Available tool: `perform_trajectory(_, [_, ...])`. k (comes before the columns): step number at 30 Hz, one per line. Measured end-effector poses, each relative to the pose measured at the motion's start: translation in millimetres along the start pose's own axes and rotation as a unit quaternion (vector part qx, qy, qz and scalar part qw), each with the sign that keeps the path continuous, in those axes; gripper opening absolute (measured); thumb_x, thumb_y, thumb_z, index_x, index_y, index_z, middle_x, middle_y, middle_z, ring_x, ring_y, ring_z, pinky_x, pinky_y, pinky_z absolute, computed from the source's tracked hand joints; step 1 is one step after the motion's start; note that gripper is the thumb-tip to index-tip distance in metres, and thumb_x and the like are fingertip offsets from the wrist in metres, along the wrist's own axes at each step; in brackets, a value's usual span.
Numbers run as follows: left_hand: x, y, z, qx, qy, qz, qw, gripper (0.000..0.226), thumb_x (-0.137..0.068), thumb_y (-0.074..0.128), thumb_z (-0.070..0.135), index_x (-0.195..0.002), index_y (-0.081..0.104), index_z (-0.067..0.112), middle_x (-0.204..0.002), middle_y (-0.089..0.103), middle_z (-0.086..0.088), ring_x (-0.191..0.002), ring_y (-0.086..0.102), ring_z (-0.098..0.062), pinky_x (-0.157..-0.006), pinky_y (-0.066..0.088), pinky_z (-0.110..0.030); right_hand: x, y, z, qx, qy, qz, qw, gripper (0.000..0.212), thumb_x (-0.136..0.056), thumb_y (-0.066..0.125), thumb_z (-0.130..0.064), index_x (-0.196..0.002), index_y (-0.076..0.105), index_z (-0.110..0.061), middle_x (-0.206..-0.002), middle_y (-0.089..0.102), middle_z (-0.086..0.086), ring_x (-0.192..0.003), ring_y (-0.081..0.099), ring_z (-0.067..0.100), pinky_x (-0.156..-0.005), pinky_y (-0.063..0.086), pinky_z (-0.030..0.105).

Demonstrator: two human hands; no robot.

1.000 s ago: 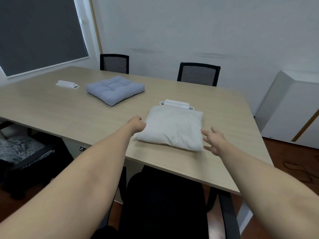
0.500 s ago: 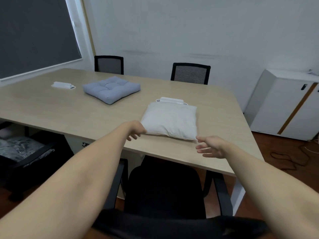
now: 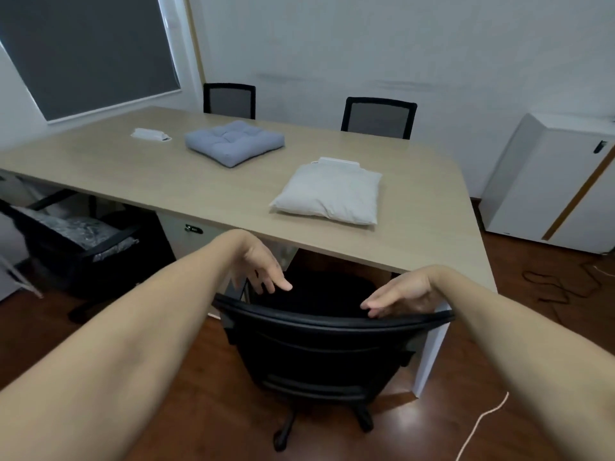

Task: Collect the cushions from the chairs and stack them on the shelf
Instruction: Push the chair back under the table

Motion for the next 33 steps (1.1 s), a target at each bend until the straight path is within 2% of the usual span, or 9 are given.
perform_trajectory(2, [2, 21, -9, -0.052, -0.017, -0.012, 0.998, 0.063, -0.089, 0.061, 0.041, -0.145, 0.038, 0.022, -0.156, 0.031, -0.003, -0.147, 0.023, -0.025, -0.116, 0.020, -0.057, 5, 16, -2, 0.043, -0.008, -0.014, 0.999, 0.055, -0.094, 0.053, -0.029, -0.146, 0.036, -0.017, -0.151, 0.038, 0.003, -0.139, 0.036, 0.019, -0.116, 0.029, 0.035])
perform_trajectory(5, [1, 34, -13, -0.135, -0.017, 0.026, 0.990, 0.068, -0.085, 0.068, 0.038, -0.144, 0.038, 0.025, -0.157, 0.027, -0.001, -0.146, 0.023, -0.026, -0.116, 0.024, -0.046, 4, 25, -6, 0.160, 0.004, 0.010, 0.987, 0.072, -0.088, 0.064, -0.028, -0.150, 0.027, -0.026, -0.158, 0.023, 0.000, -0.145, 0.021, 0.019, -0.119, 0.020, 0.035])
perform_trajectory(9, [4, 28, -12, -0.139, 0.057, 0.114, 0.982, 0.061, -0.079, 0.076, 0.027, -0.136, 0.052, 0.023, -0.145, 0.049, -0.001, -0.136, 0.043, -0.022, -0.114, 0.034, -0.036, -7, 24, -6, 0.254, 0.026, 0.089, 0.963, 0.081, -0.078, 0.071, -0.046, -0.147, 0.028, -0.040, -0.158, 0.024, 0.000, -0.146, 0.018, 0.023, -0.120, 0.016, 0.040])
perform_trajectory(14, [11, 14, -9, -0.160, 0.139, 0.195, 0.958, 0.053, -0.077, 0.079, 0.020, -0.127, 0.064, 0.015, -0.128, 0.066, -0.002, -0.122, 0.059, -0.016, -0.096, 0.041, -0.020, -14, 16, -9, 0.242, 0.024, 0.131, 0.961, 0.078, -0.072, 0.073, -0.054, -0.142, 0.039, -0.042, -0.156, 0.028, -0.001, -0.146, 0.021, 0.023, -0.118, 0.017, 0.040])
perform_trajectory(19, [8, -13, -20, -0.196, 0.140, 0.248, 0.938, 0.051, -0.082, 0.074, 0.021, -0.131, 0.060, 0.018, -0.134, 0.062, -0.001, -0.126, 0.055, -0.018, -0.106, 0.041, -0.027, -22, 8, -28, 0.203, -0.009, 0.203, 0.958, 0.077, -0.066, 0.077, -0.054, -0.136, 0.050, -0.036, -0.150, 0.039, -0.001, -0.141, 0.032, 0.021, -0.116, 0.023, 0.034])
perform_trajectory(22, [4, -31, -26, -0.236, 0.127, 0.281, 0.922, 0.050, -0.087, 0.067, 0.024, -0.135, 0.055, 0.022, -0.139, 0.057, -0.002, -0.130, 0.051, -0.021, -0.106, 0.038, -0.028, -26, -3, -43, 0.195, -0.026, 0.276, 0.941, 0.078, -0.060, 0.079, -0.059, -0.130, 0.058, -0.031, -0.142, 0.050, -0.001, -0.135, 0.042, 0.020, -0.112, 0.032, 0.030])
perform_trajectory(26, [-2, -54, -28, -0.248, 0.129, 0.317, 0.906, 0.048, -0.092, 0.061, 0.021, -0.139, 0.051, 0.020, -0.142, 0.054, -0.007, -0.134, 0.047, -0.024, -0.109, 0.035, -0.028, -29, -16, -58, 0.211, -0.047, 0.353, 0.910, 0.074, -0.060, 0.068, -0.073, -0.125, 0.061, -0.037, -0.132, 0.061, -0.005, -0.127, 0.050, 0.017, -0.102, 0.040, 0.029])
perform_trajectory(30, [-9, -75, -24, -0.246, 0.133, 0.332, 0.901, 0.046, -0.094, 0.059, 0.019, -0.139, 0.051, 0.020, -0.141, 0.055, -0.008, -0.134, 0.047, -0.025, -0.110, 0.036, -0.028, -33, -30, -57, 0.225, -0.040, 0.373, 0.899, 0.072, -0.065, 0.042, -0.087, -0.124, 0.057, -0.049, -0.132, 0.061, -0.008, -0.126, 0.052, 0.018, -0.102, 0.041, 0.034])
perform_trajectory(33, [-17, -87, -15, -0.249, 0.135, 0.330, 0.900, 0.047, -0.094, 0.058, 0.019, -0.140, 0.050, 0.018, -0.142, 0.054, -0.010, -0.133, 0.047, -0.026, -0.106, 0.035, -0.027, -36, -42, -56, 0.221, -0.031, 0.392, 0.892, 0.073, -0.065, 0.038, -0.089, -0.124, 0.057, -0.050, -0.131, 0.062, -0.006, -0.125, 0.052, 0.019, -0.101, 0.041, 0.034])
Point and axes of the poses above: each hand's wrist, its own x-axis away from the middle knuckle, its own y-axis out of the palm, z = x × y, the point moved 8 cm from there along -x, towards the middle knuckle
